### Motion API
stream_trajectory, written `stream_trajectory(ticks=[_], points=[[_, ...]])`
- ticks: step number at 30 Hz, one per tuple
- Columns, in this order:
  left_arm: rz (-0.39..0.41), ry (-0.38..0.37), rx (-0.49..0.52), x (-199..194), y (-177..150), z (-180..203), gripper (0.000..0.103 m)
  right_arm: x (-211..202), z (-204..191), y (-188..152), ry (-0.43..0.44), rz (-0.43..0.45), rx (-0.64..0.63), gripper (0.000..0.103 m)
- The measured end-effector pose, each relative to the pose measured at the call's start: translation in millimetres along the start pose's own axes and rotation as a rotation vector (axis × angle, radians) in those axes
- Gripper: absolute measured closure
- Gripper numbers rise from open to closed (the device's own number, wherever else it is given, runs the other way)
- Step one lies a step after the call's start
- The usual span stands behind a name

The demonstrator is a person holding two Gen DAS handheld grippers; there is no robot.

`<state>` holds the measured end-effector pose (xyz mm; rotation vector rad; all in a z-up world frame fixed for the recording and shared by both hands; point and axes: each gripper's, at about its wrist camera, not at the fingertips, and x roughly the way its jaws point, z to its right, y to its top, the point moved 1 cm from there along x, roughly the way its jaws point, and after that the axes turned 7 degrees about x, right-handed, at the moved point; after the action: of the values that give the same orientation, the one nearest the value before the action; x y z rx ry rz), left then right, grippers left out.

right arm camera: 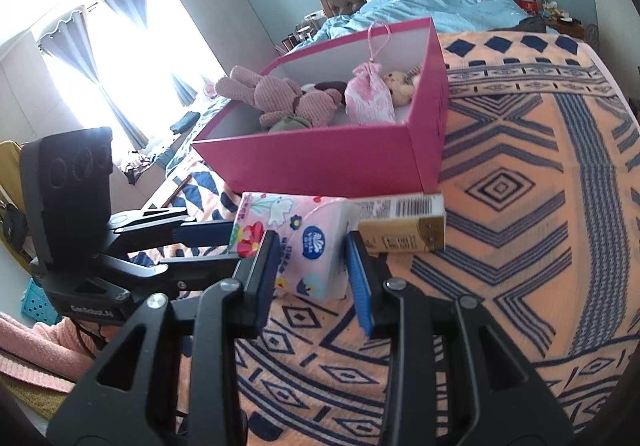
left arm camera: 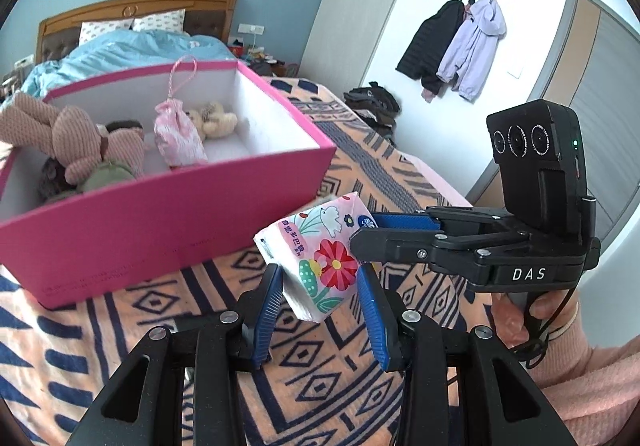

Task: Organize objects
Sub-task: 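Carry the pink tissue pack into the pink box and release it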

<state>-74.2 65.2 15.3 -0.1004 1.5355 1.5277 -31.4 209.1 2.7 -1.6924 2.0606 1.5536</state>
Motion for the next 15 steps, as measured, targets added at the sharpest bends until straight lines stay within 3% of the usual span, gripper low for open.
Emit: stream_trajectory(ticks=[15], points=[[0.083,0.058,0.043,-18,34,-9,0.065,-6,-20,38,0.005,0.063,-0.07,0.066]])
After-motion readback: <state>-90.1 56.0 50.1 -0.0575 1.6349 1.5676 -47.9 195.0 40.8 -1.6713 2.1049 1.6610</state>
